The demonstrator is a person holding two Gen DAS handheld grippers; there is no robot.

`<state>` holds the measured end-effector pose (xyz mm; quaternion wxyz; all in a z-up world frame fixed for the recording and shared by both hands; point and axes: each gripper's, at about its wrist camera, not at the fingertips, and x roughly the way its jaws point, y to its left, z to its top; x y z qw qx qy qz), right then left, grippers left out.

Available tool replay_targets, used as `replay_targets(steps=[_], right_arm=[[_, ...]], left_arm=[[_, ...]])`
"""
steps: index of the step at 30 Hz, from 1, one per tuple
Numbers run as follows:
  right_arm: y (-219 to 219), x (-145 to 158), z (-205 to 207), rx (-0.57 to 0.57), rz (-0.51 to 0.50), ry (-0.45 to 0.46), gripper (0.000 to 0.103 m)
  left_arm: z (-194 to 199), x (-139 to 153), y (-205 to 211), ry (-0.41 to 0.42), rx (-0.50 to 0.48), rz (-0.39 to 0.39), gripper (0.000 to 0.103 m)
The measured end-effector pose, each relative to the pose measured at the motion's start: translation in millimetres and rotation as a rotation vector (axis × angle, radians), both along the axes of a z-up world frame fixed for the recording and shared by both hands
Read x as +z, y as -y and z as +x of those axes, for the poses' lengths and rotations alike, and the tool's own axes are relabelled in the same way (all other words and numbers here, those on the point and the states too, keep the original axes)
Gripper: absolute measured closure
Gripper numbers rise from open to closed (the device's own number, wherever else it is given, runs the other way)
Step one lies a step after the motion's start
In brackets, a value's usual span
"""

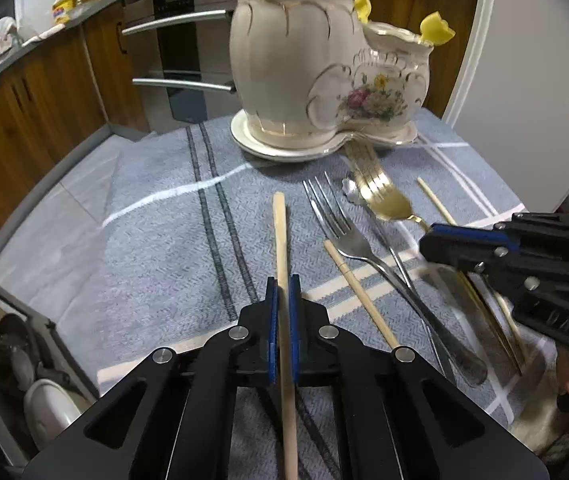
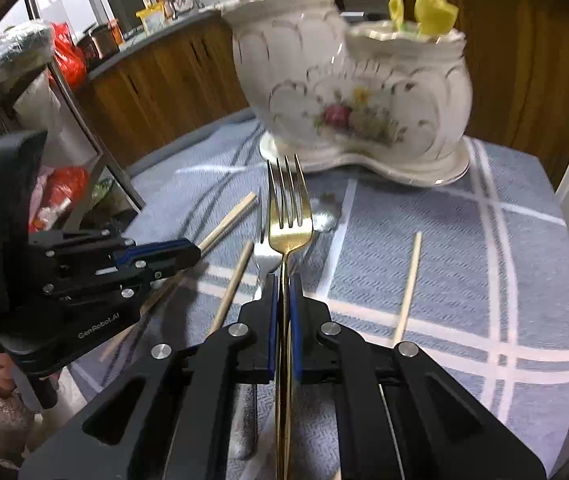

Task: Organize utensils
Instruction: 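Lift the chopstick over the tall pot while the right tool carries the fork over the small pot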

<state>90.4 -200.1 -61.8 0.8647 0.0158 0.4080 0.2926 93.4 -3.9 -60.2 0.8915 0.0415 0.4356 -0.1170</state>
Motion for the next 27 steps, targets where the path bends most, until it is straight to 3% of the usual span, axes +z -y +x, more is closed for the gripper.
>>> replay_targets(steps=[11,19,22,27], right_arm=[[29.2,41.9,-25.3,-0.027,0.080,0.176,0.097],[37.2,83.6,-36.4,-0.108,0.136,0.409,0.097],[39.5,106.9,-27.5,-0.146,0.140,0.493,0.097],[49.8,139.4,0.9,-0.190,0.203,0.532,0.097]], left_arm=[[-21.9,49.2,-13.8,0.160,-0.020,-0.086,0.097],[-30.2,89.7,-12.9,0.330,-0.041,-0.143,0.097],[-23.5,108.7,-12.5,0.407,-0.041,-0.164,0.097],[0.9,143.2,-9.5,0.525,-0.031,-0.218,0.097]])
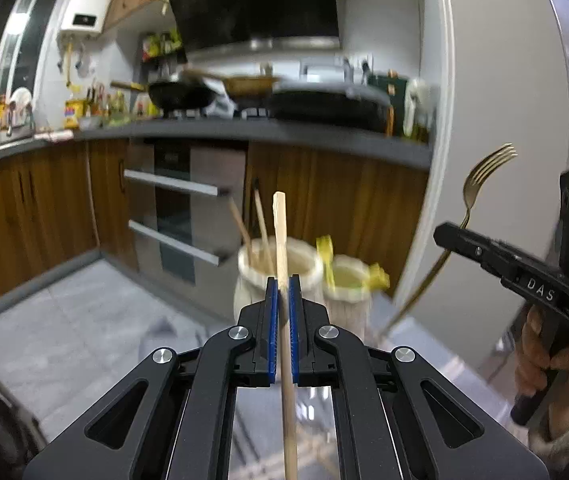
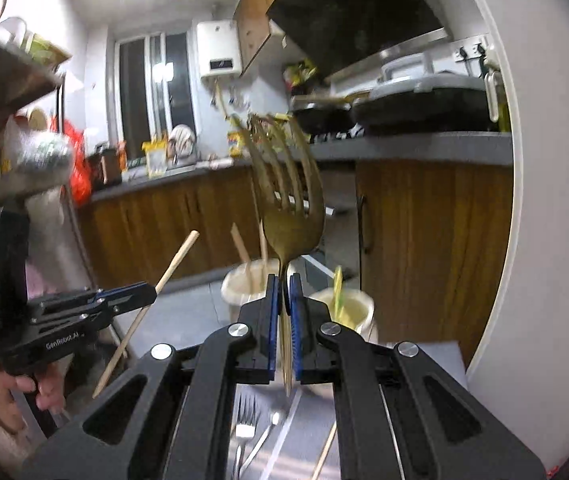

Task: Organize utensils
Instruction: 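Lift the chopstick over the tall pot while the right tool carries the fork over the small pot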

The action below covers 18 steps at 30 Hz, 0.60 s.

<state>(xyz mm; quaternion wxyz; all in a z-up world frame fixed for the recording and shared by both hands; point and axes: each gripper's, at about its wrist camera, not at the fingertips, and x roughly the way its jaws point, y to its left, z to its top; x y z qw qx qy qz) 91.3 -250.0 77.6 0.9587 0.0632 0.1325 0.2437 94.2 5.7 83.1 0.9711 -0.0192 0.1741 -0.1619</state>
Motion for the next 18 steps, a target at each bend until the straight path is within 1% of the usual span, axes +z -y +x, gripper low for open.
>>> replay_targets(steps=[2,7,14,18], right_arm=[[3.9,8.5,13.3,-0.015,0.030,0.014,0.097],[7.1,21.1,42.3,-0.063,0.082,0.049,0.097],[7.2,22.4,70.1,-0.119,0.096,0.081,0.097],[10.2,17.2,85.5,-0.155,0.116,0.094,0.097]], left_arm=[[14.1,12.2,1.2,0.045,0.010,-0.033,0.097],[52.5,27.9,8.7,0.080,0.028,-0.086,0.097],[102.9,29.0,20.5,0.141,0.068,-0.140,0.097],[120.5,26.5,27.3,0.187,0.108,-0.124,0.097]])
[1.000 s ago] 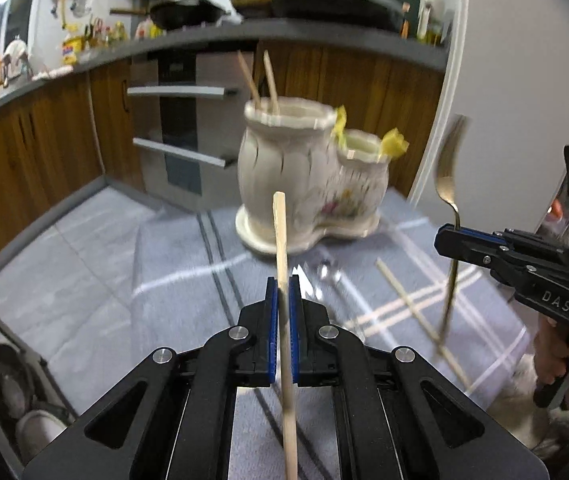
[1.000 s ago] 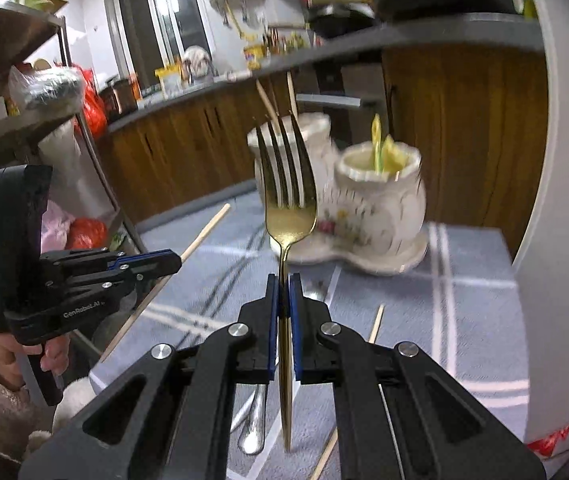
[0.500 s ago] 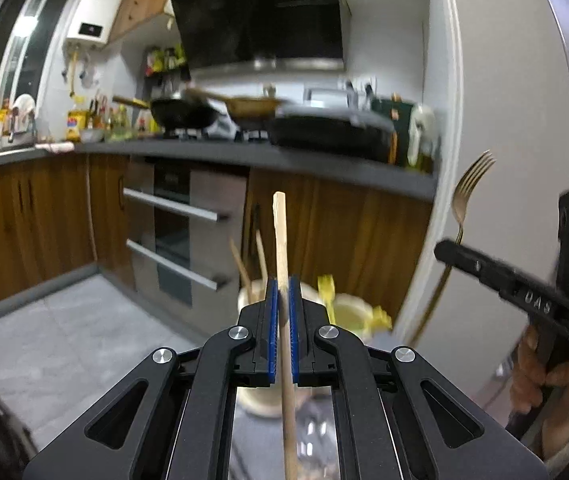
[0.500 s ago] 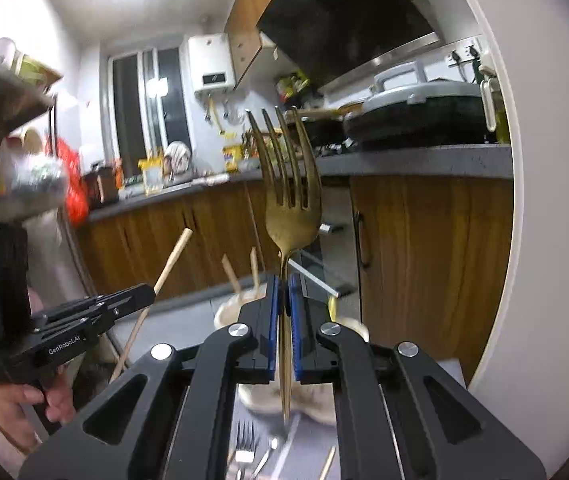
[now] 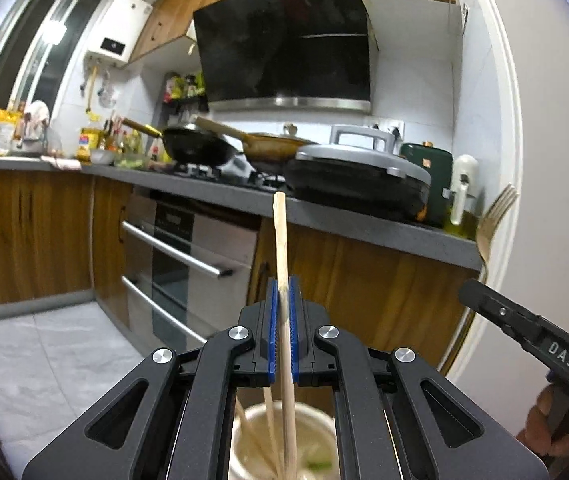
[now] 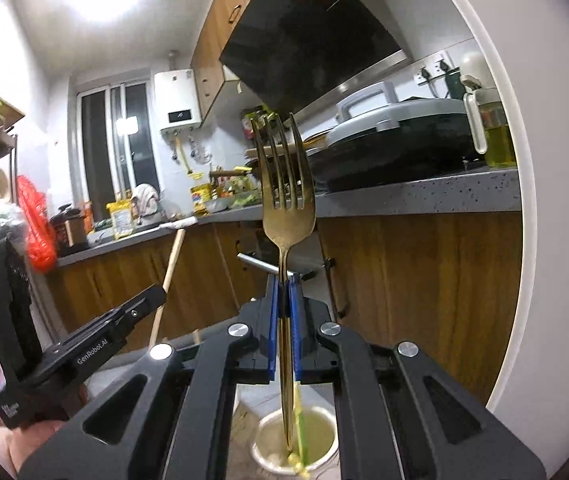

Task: Organize utensils
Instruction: 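Lift the chopstick over the tall pot while the right tool carries the fork over the small pot, then lower the chopstick into the tall pot while the right tool drops the fork into the small pot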

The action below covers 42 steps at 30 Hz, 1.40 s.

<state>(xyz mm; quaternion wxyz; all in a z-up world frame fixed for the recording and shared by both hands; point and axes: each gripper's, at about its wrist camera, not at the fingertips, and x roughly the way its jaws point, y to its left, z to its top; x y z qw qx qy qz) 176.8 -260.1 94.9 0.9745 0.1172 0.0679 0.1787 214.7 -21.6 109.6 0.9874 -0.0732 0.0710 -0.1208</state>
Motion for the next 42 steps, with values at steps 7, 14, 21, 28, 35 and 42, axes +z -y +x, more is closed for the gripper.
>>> replay_targets(steps=[7,14,21,28,35,42], right_arm=[[2.7,-32.8,21.7,-0.007,-0.005,-0.097,0.097],[11.6,-62.5,30.9,0.020,0.013,-0.197,0.097],[9.1,-81.8,30.7,0.048,-0.004,-0.260,0.097],[5.5,-80.1,29.2,0.048,-0.025,-0.276,0.097],[2.9,-75.5,39.7,0.032,-0.013,-0.308,0.088],[6.5,-74.0,26.4,0.019,-0.017,-0.311,0.065]], left_arm=[[27.8,-10.5,4.7,-0.005,0.059,0.035,0.097],[10.6,-29.7,1.4,-0.013,0.026,0.074,0.097],[-19.7,-50.9,-13.5,-0.071,-0.011,0.076,0.097],[-41.1,-66.4,-24.0,-0.145,-0.025,0.082,0.097],[-54.5,-74.3,-28.4,-0.202,-0.028,0.117,0.087],[-66.7,-78.8,-35.9,-0.232,-0.017,0.121,0.073]])
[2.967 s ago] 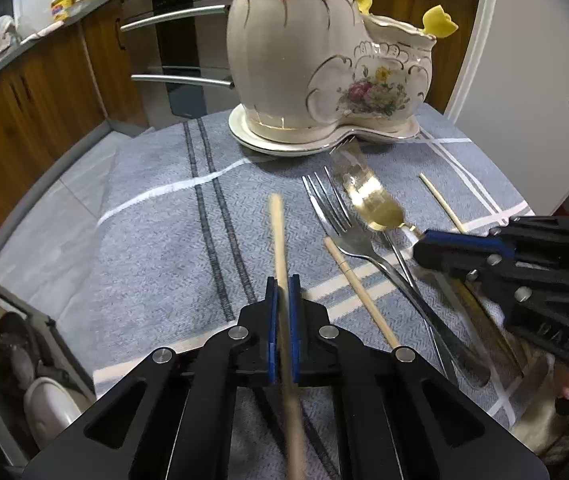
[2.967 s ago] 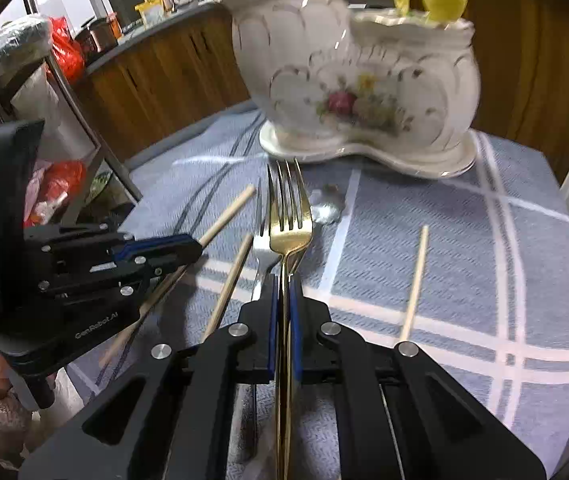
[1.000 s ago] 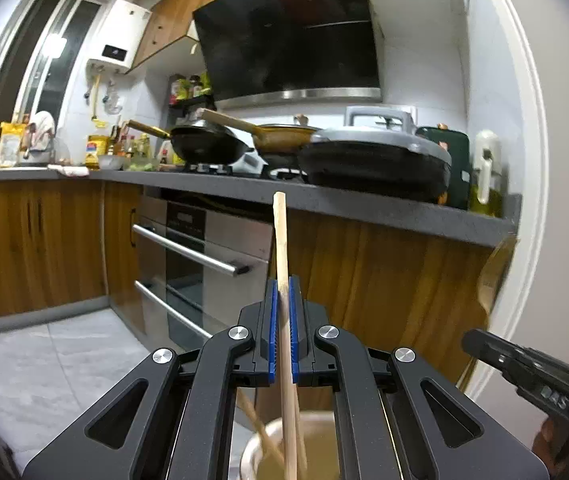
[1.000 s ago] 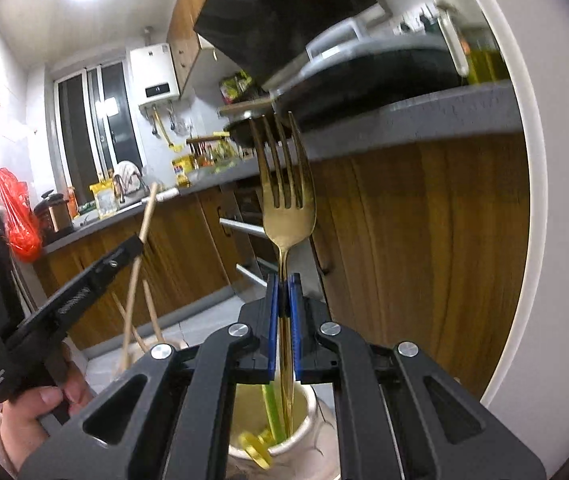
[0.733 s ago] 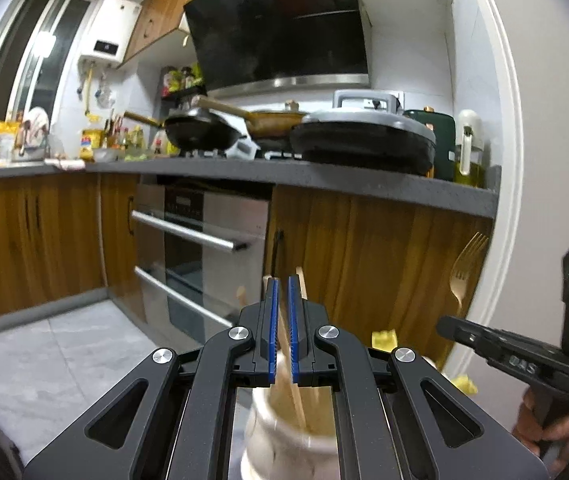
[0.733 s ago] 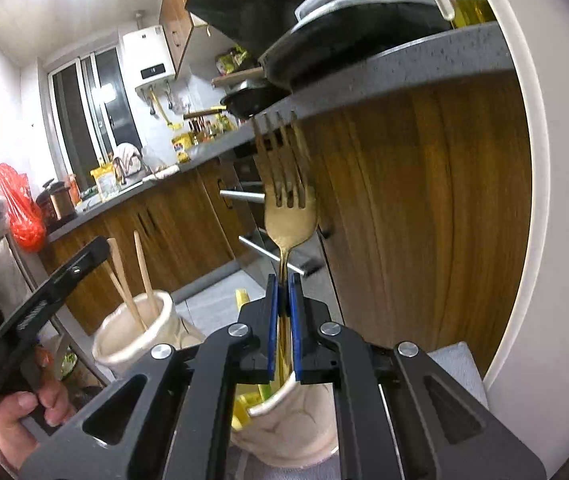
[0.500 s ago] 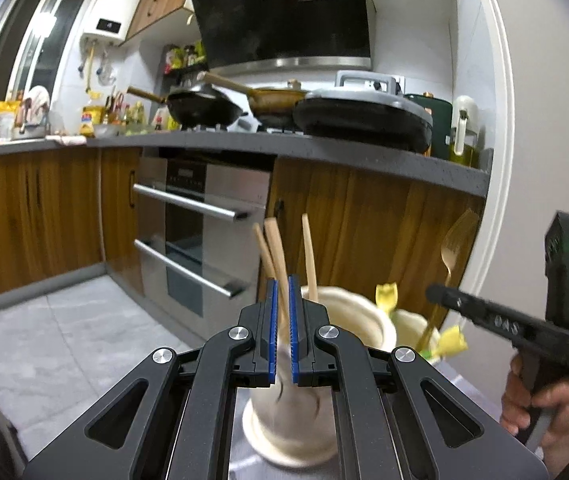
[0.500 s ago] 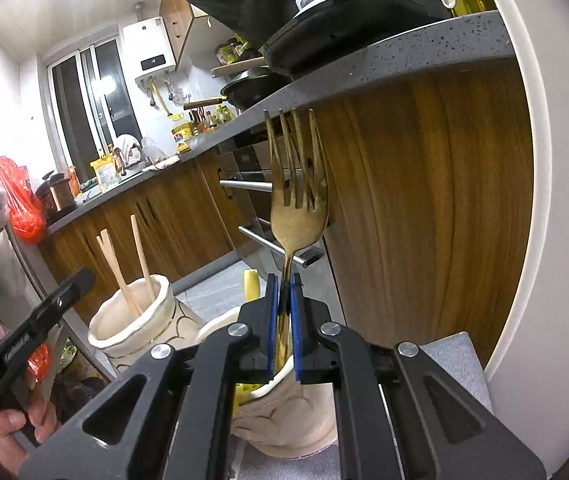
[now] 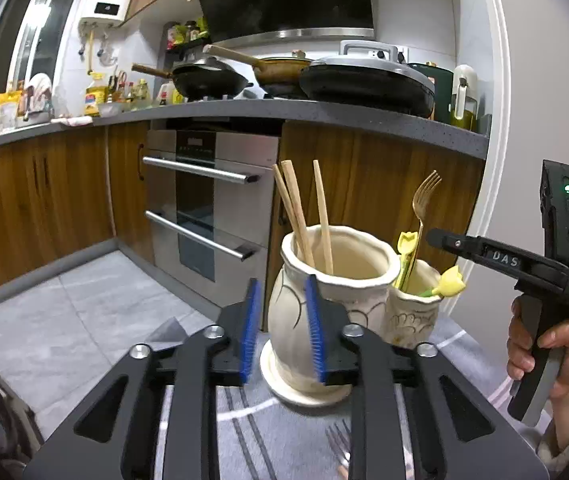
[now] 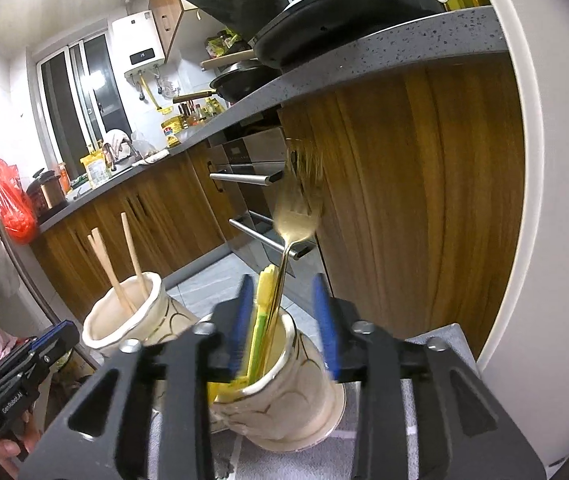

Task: Organize utensils
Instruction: 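Lower the chopstick into the tall pot while the right tool drops the fork into the small pot, then open both tools and withdraw them back over the loose utensils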

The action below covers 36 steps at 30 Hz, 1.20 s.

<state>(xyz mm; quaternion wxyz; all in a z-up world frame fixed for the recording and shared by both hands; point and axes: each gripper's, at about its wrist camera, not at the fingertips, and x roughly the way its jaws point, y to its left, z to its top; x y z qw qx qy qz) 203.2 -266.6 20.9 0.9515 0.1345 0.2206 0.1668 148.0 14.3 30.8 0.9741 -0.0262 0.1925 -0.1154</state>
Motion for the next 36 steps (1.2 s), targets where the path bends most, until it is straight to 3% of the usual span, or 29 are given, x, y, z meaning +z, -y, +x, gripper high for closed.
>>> replay_targets(steps=[2,5,7,11,25,36], right_arm=[[3.5,2.7,-9.9,-0.008,-0.003,0.007,0.050],[8.5,5.0,-27.8,-0.004,-0.013,0.013,0.036],[12.6,4.7,-40.7,-0.003,-0.026,0.010,0.017],[18.1,2.3,-59.0,0.022,-0.037,-0.006,0.005],[28.3,-11.1,-110.6,0.017,-0.163,-0.051,0.005],[27.0,-48.4,-130.3,0.054,-0.212,-0.139,0.005]], left_arm=[[-5.7,0.4,-1.9,-0.002,0.006,0.002,0.061],[-13.3,0.5,-1.6,-0.010,0.026,0.020,0.042],[-17.7,1.1,-2.8,-0.012,0.039,0.027,0.029],[-30.8,4.3,-9.3,-0.012,0.055,0.001,0.011],[-74.2,-0.8,-3.8,-0.092,0.057,0.063,0.009],[-88.1,-38.9,7.5,-0.232,0.042,0.101,0.008]])
